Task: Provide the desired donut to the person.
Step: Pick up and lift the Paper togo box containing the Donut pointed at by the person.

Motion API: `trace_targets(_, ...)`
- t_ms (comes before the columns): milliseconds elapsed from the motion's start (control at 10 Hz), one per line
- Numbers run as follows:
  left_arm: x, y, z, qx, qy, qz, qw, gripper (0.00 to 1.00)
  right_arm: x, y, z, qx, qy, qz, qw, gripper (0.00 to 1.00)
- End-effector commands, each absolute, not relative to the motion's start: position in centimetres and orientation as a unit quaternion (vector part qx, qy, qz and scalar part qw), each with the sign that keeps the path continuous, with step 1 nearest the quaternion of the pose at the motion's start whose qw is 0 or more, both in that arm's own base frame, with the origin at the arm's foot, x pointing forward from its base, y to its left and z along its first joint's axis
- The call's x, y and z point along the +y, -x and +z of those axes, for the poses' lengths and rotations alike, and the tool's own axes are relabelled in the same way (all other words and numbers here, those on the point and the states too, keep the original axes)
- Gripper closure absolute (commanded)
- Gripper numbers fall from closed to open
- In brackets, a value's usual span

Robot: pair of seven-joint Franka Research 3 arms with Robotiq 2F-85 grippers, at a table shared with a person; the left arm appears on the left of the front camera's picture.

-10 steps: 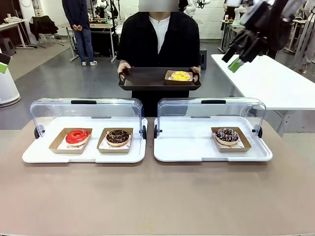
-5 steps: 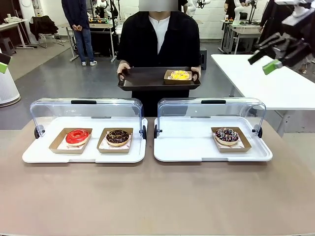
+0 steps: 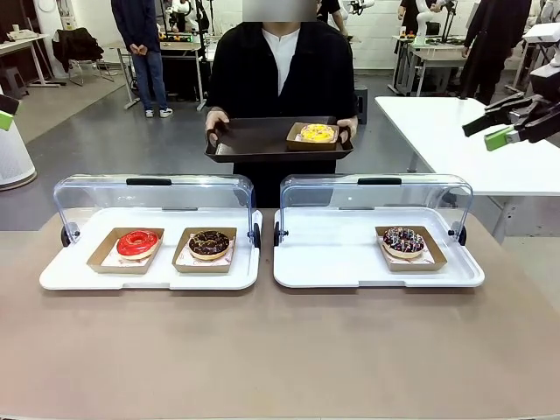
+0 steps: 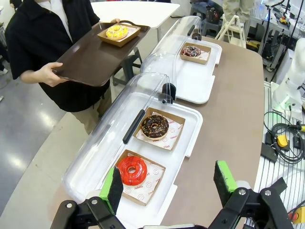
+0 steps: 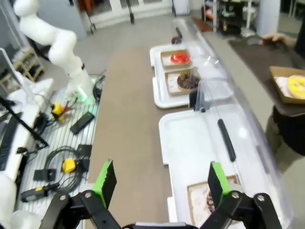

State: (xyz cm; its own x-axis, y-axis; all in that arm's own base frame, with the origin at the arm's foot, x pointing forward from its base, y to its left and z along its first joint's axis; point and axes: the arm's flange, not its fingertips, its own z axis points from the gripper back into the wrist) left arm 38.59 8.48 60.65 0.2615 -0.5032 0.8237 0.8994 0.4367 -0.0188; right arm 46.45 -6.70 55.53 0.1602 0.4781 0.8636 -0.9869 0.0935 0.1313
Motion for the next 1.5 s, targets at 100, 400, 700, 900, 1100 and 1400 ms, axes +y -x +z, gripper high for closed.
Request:
trace_targets(100,8.3,-38.6,60.7,-0.394,0.258,-0.463,0.75,0.0,-7.2,-47.5,54.2,-0.384,-0.396,0.556,0.622,0.0)
trace_targets(400,8.3,-38.6,60.7,-0.394,0.258,-0.463,0.75,0.0,-7.9,-48.5,53.3,-0.392,-0.378,0.557,0.627,0.0)
trace_targets(700,8.3,-38.6,60.7,-0.394,0.258,-0.463,0.75,0.0,-7.8,-48.1,53.2,-0.396,-0.359,0.563,0.63,0.0)
trace_targets(900,8.3,-38.6,60.7,-0.394,0.258,-0.463,0.75,0.0,-8.1,-48.2,53.2,-0.384,-0.381,0.553,0.634,0.0)
trace_targets(1100,8.3,-38.6,60.7,-0.394,0.258,-0.463,0.75,0.0,-8.1,-48.2,53.2,-0.384,-0.381,0.553,0.634,0.0)
trace_targets(1400,8.3,-38.6,60.7,-0.394,0.258,-0.463,0.75,0.0,-8.1,-48.2,53.2,-0.384,-0.381,0.553,0.634,0.0)
